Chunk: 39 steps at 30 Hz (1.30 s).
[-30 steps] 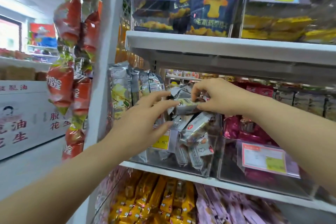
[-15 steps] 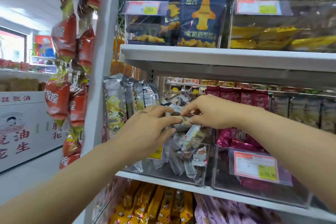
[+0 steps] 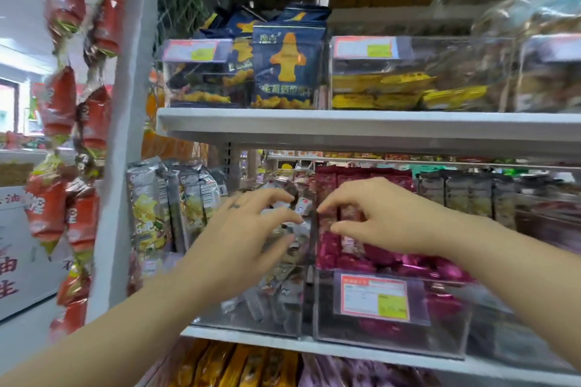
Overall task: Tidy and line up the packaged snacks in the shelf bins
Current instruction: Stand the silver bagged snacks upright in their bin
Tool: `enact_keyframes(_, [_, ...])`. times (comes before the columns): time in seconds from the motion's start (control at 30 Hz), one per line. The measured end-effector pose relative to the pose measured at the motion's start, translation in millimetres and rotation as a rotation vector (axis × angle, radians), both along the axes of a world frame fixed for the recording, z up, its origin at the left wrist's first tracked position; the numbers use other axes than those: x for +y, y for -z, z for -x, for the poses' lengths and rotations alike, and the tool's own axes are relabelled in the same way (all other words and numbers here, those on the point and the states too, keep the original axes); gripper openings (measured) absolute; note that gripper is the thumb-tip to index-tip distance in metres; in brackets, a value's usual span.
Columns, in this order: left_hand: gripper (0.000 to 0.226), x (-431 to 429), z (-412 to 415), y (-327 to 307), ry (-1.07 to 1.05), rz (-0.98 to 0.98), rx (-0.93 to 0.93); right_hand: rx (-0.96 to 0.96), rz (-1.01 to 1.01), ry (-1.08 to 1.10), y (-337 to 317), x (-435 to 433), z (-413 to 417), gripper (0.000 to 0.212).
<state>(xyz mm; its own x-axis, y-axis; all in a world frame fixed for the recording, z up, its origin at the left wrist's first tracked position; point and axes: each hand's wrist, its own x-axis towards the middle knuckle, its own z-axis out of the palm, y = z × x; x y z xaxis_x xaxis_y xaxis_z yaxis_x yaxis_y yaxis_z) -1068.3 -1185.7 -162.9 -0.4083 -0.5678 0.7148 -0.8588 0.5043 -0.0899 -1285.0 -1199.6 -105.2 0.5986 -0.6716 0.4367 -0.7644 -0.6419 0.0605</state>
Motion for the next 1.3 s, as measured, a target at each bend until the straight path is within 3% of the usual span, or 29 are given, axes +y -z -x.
enact_keyframes(0.33, [0.02, -25, 143, -34, 0.265, -0.028, -0.026, -0.052, 0.019, 0.241, -8, 8, 143, 0.029])
enact_keyframes(0.47, [0.019, -52, 186, -43, 0.32, -0.187, -0.092, -0.08, -0.125, 0.332, -4, -11, 199, 0.035])
enact_keyframes(0.57, [0.02, -76, 207, -50, 0.32, -0.263, -0.159, 0.09, -0.3, 0.405, 3, -32, 226, 0.051])
enact_keyframes(0.7, [0.021, -100, 223, -58, 0.328, -0.329, -0.239, 0.254, -0.543, 0.498, 12, -63, 243, 0.076])
enact_keyframes(0.9, [0.029, -123, 224, -55, 0.44, -0.44, -0.206, 0.305, -0.687, 0.581, 27, -112, 256, 0.099])
enact_keyframes(1.03, [0.046, -130, 223, -47, 0.509, -0.409, -0.149, 0.311, -0.773, 0.609, 46, -130, 252, 0.106])
enact_keyframes(1.3, [0.039, -127, 222, -43, 0.538, -0.439, -0.082, 0.374, -0.713, 0.604, 63, -125, 242, 0.098])
